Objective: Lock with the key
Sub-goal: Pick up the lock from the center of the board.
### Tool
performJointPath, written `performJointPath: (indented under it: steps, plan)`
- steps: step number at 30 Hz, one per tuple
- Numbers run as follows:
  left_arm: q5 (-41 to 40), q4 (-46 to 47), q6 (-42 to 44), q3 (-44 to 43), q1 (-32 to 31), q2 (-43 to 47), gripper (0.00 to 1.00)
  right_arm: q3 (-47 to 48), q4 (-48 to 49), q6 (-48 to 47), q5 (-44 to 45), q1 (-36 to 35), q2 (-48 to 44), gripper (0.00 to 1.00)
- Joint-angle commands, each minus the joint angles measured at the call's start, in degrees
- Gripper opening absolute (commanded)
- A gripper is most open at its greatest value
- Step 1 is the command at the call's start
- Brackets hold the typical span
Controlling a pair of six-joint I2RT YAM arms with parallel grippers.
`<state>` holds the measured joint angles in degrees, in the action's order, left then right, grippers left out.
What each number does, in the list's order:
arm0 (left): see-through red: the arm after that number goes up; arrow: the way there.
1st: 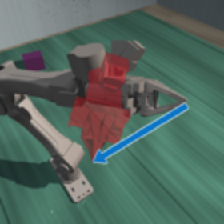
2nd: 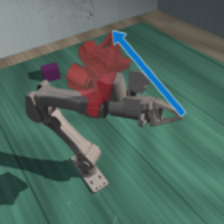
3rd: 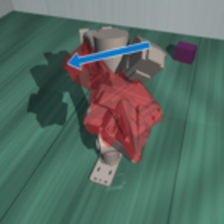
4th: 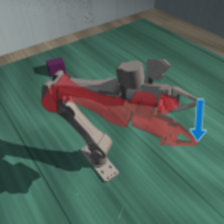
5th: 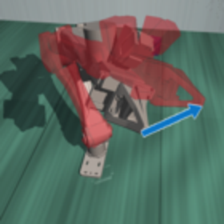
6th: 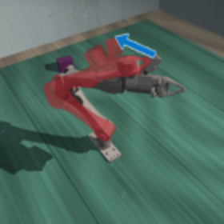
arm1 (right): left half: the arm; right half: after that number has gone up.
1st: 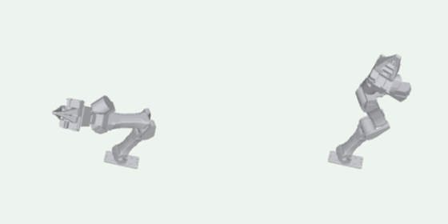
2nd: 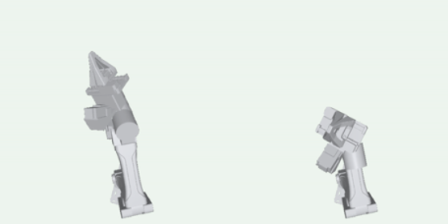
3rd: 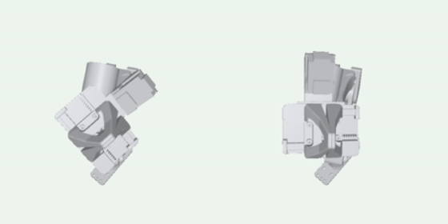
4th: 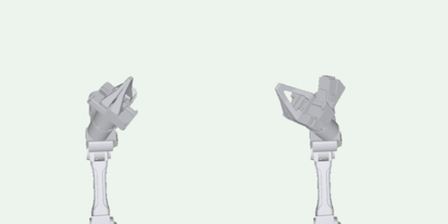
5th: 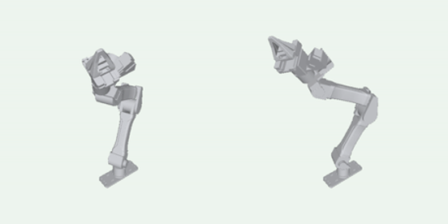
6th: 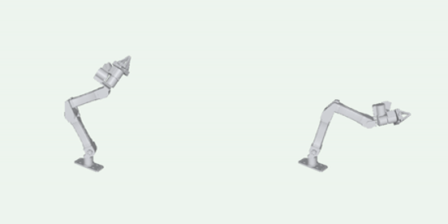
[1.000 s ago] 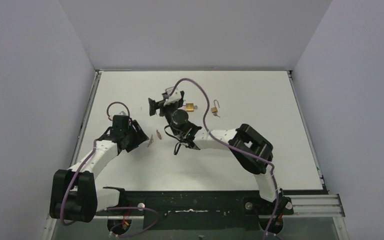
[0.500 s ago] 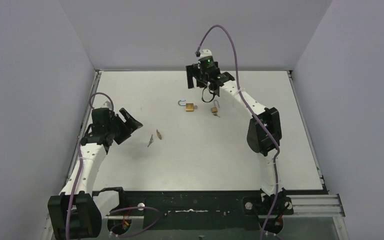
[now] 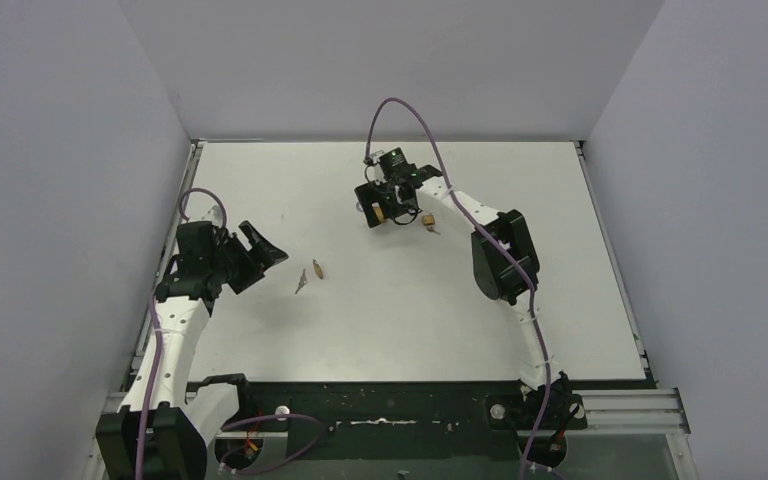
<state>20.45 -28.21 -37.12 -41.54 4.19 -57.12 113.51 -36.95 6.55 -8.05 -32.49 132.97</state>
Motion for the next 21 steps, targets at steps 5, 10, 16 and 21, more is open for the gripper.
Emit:
performJointPath:
  steps: [5, 10, 16, 21]
  plan:
    - [2.82, -1.21, 2.11, 0.23, 1.47, 2.36, 0.75, 1.57, 6.81, -1.68, 2.90, 0.40, 2.29, 0.95]
    - [3.52, -1.49, 2.57, 0.41, 2.08, 2.73, 0.75, 3.78, 7.07, -1.80, 1.16, 0.85, 5.14, 0.87]
    - [4.28, -1.59, 2.93, 0.80, 2.91, 2.77, 0.75, 7.68, 5.41, -1.71, -0.96, 0.80, 8.38, 0.71]
    - [4.75, -1.42, 3.25, 1.07, 3.28, 2.64, 0.75, 8.16, 5.15, -2.12, -0.97, 0.55, 9.17, 0.64]
